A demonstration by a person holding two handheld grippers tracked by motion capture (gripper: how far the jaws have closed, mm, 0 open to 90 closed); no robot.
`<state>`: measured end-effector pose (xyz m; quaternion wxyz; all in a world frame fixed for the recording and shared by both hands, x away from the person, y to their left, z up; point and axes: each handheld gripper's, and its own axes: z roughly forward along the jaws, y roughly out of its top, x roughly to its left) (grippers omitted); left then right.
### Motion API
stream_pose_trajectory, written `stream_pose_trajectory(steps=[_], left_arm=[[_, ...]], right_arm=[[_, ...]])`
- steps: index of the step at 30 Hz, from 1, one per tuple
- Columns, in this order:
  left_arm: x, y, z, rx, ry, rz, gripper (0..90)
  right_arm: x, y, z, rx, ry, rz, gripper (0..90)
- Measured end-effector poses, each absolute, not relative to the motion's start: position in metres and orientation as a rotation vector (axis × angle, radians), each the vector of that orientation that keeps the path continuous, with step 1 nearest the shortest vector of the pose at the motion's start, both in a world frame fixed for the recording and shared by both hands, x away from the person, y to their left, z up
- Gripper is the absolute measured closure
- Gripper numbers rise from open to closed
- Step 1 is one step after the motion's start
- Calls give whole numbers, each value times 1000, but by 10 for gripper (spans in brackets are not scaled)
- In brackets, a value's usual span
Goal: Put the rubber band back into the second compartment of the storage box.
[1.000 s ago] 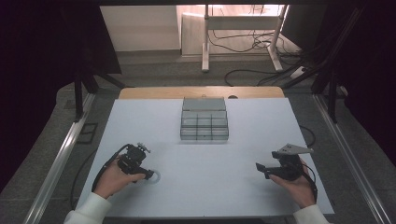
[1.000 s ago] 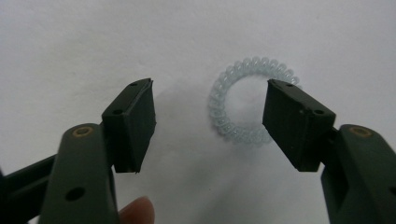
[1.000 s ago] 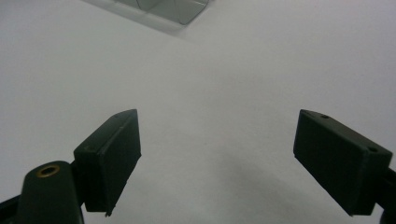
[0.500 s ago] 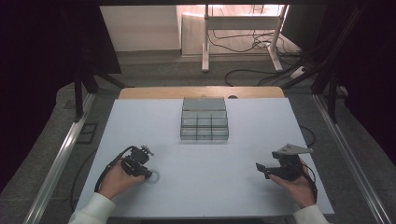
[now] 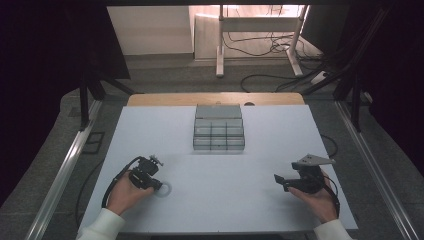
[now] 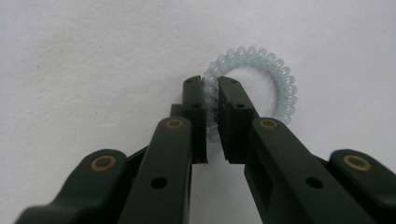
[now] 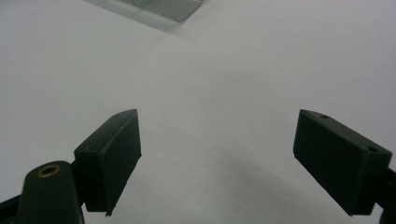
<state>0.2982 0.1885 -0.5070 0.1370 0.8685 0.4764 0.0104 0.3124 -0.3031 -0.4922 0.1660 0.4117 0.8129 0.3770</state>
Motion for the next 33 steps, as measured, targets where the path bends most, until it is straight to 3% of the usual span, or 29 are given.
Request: stream_pose_trajectory(steps=[13,33], left_arm=[[301,195,-477,2437,1347,23,822],[307,190,-444,2453,1309,61,822]], right_arm=[[312,-304,-491,1176,2308,1077,156],[312,-304,-491,1181,2305,1077,156]])
